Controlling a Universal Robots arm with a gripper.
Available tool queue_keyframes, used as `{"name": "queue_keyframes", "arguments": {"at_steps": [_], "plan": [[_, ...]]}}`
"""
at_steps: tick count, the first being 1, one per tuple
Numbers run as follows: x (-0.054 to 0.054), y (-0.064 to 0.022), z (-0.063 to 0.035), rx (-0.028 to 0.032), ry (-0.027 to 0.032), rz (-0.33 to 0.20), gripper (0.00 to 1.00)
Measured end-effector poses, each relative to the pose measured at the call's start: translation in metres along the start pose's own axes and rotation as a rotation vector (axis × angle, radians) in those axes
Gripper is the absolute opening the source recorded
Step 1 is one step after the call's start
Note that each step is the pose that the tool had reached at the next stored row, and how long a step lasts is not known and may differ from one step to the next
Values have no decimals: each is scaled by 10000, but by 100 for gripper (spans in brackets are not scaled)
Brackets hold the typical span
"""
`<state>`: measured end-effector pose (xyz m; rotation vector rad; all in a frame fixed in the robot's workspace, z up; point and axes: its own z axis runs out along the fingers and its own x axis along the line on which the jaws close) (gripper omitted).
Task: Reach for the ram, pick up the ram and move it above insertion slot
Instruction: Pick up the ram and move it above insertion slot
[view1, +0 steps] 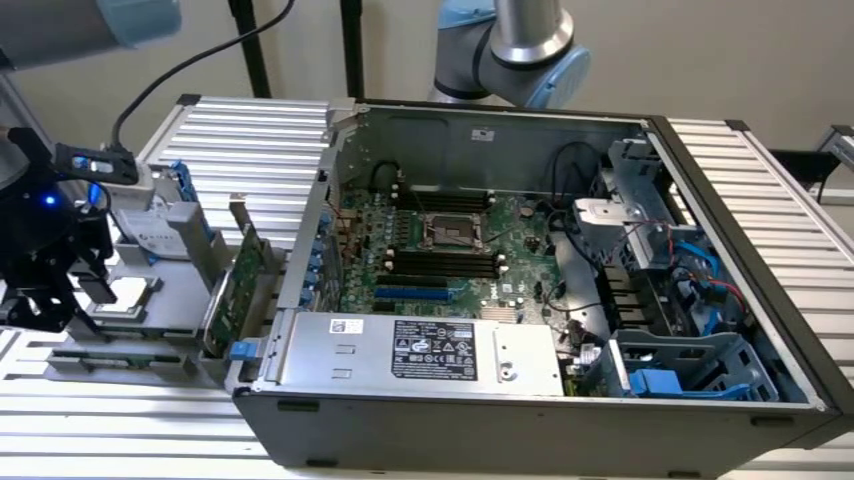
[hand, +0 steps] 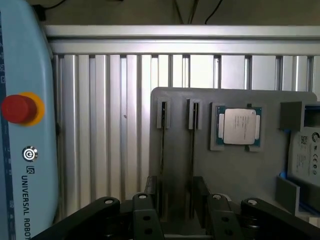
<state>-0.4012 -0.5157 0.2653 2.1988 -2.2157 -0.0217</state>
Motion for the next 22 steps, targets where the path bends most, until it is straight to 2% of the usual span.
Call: {"name": "queue_keyframes", "arguments": {"at_steps": [22], "plan": [[114, -20, 402, 0, 0, 0, 42]]}}
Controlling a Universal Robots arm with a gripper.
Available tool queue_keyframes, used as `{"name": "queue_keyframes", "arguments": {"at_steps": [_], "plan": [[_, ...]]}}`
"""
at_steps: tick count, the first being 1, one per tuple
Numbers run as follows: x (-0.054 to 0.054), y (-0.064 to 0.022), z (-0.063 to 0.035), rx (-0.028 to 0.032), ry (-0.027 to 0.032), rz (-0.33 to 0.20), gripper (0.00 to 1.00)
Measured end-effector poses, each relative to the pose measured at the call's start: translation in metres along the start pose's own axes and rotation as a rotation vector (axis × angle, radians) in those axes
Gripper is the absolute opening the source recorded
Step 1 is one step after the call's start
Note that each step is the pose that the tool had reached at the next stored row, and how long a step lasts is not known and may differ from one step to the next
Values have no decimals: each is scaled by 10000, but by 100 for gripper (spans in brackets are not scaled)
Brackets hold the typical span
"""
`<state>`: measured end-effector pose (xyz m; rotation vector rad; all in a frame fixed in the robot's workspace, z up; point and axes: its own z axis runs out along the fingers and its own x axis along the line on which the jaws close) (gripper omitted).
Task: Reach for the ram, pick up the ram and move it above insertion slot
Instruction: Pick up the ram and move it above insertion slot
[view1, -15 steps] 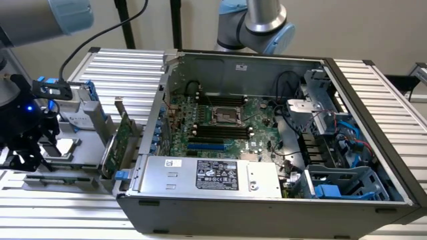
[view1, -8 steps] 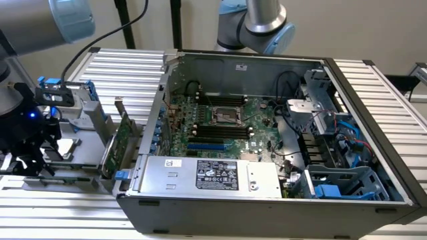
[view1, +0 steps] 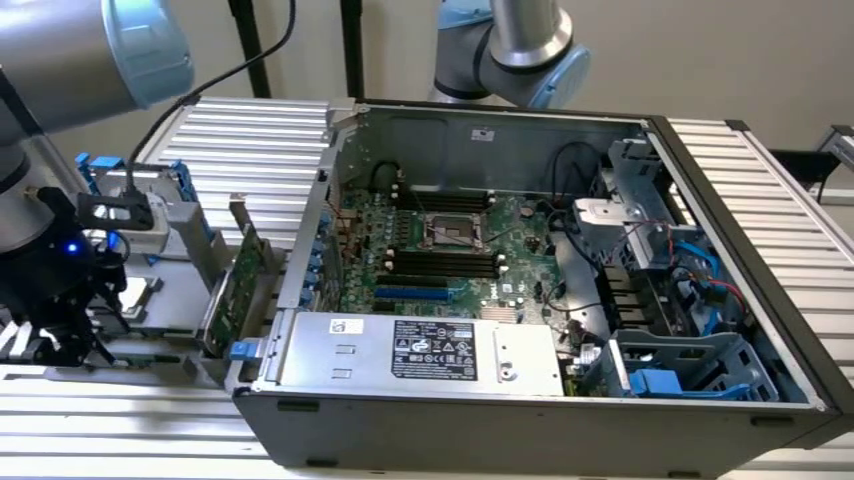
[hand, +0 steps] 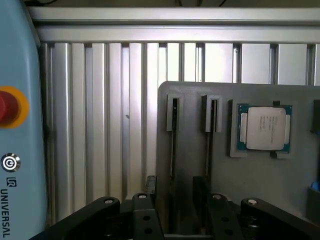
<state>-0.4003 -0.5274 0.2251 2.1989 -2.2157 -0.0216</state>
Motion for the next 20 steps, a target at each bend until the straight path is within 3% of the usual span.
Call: {"name": "queue_keyframes", "arguments": {"at_steps": [13, 20], "plan": [[3, -10, 236, 1, 0, 0, 42], [-30, -10, 306, 1, 0, 0, 42]]}}
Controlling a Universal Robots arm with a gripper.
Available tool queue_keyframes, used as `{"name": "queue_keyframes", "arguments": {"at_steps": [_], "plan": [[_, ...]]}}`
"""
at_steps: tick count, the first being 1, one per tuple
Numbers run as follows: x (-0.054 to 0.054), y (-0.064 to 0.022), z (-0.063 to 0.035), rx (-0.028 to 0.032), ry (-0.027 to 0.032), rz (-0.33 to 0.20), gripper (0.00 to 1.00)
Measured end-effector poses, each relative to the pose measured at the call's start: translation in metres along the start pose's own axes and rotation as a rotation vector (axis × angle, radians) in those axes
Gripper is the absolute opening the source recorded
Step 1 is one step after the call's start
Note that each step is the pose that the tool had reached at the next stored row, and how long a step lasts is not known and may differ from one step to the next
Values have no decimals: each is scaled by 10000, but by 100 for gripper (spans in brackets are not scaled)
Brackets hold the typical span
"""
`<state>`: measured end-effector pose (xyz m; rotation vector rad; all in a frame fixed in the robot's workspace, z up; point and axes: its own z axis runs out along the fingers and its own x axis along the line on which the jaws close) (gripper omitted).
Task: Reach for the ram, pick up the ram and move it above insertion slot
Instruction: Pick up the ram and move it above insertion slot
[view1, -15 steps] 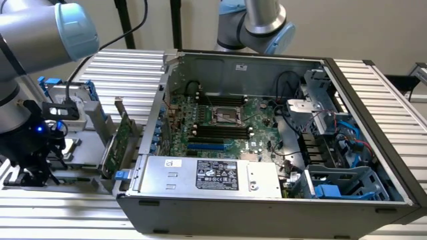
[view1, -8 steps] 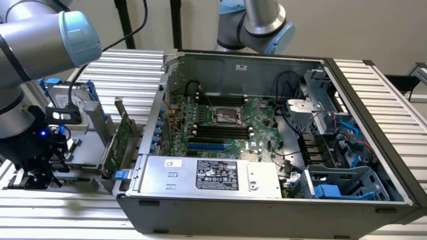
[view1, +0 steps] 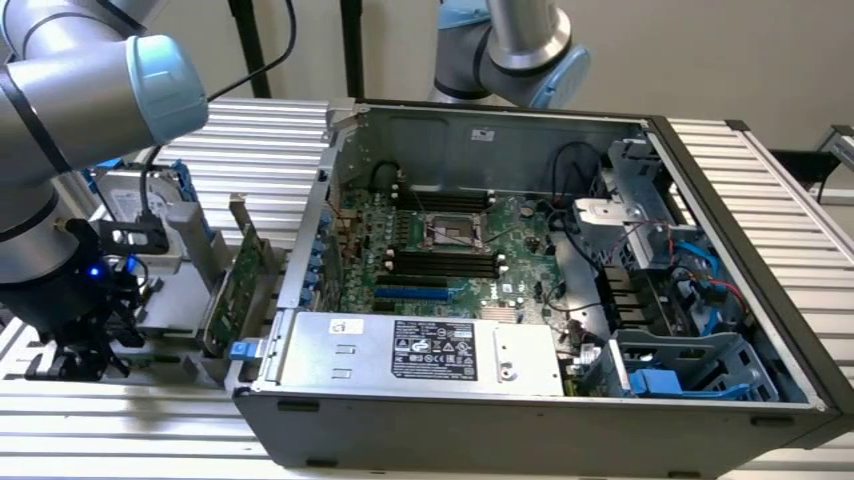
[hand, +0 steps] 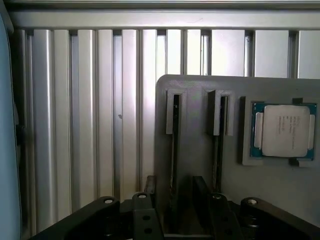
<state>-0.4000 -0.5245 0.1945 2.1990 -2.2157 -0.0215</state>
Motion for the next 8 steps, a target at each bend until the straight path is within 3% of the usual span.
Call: {"name": "queue_keyframes", "arguments": {"at_steps": [8], "plan": [[-3, 1, 17, -1, 7, 0, 40]]}}
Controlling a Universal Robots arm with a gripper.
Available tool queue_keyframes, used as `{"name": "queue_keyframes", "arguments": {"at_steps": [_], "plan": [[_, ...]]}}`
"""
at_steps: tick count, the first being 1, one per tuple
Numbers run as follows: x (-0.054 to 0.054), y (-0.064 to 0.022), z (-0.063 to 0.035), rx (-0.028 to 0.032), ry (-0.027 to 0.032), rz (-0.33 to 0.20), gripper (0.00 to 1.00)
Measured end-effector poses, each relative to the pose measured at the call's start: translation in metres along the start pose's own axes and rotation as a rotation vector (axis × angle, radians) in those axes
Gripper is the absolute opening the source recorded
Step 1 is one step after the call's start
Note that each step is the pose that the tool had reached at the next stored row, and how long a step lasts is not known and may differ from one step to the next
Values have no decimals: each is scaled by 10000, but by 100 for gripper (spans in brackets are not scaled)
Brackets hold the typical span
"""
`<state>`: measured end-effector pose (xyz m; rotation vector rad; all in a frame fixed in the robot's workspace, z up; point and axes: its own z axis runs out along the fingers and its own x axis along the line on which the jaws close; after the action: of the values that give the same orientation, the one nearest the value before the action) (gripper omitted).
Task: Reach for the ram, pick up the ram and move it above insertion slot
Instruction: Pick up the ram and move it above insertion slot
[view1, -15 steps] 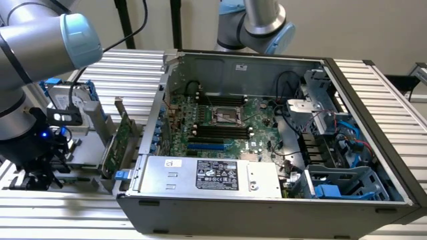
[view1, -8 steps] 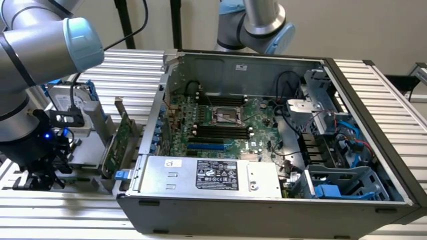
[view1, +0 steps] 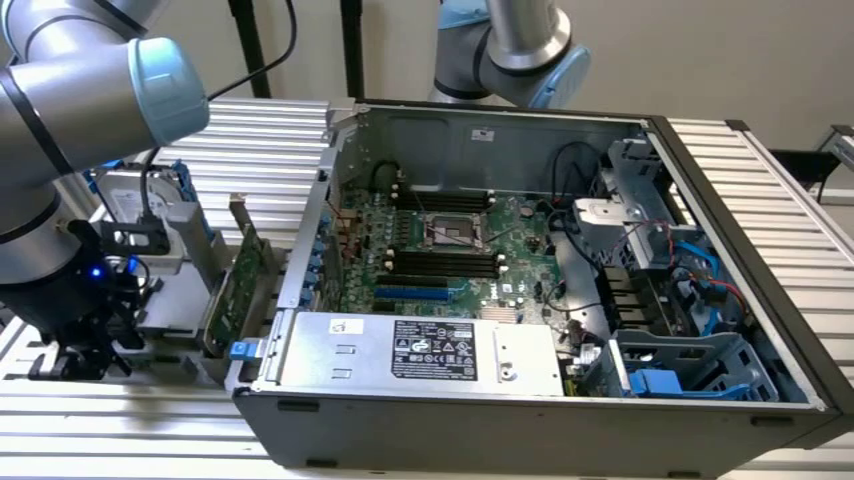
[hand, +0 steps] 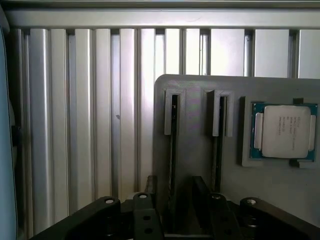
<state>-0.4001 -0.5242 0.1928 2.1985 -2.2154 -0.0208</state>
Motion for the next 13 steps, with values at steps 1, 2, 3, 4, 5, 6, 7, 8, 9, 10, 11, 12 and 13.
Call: {"name": "queue_keyframes", "arguments": {"at_steps": [1, 2, 3, 4, 5, 6, 7, 8, 9, 10, 11, 12, 13], "plan": [[0, 0, 0, 0, 4, 0, 33], [0, 0, 1, 0, 5, 0, 33], [0, 0, 1, 1, 7, 0, 33], [0, 0, 2, 1, 7, 0, 33], [0, 0, 3, 1, 7, 0, 31], [0, 0, 4, 1, 7, 0, 31], [0, 0, 4, 1, 7, 0, 25], [0, 0, 5, 0, 8, 0, 25], [0, 0, 5, 1, 8, -1, 18], [1, 0, 6, 1, 7, 1, 18], [3, 0, 7, 2, 5, 1, 18], [7, 0, 7, 3, 5, 1, 18], [11, 0, 7, 3, 5, 1, 18]]}}
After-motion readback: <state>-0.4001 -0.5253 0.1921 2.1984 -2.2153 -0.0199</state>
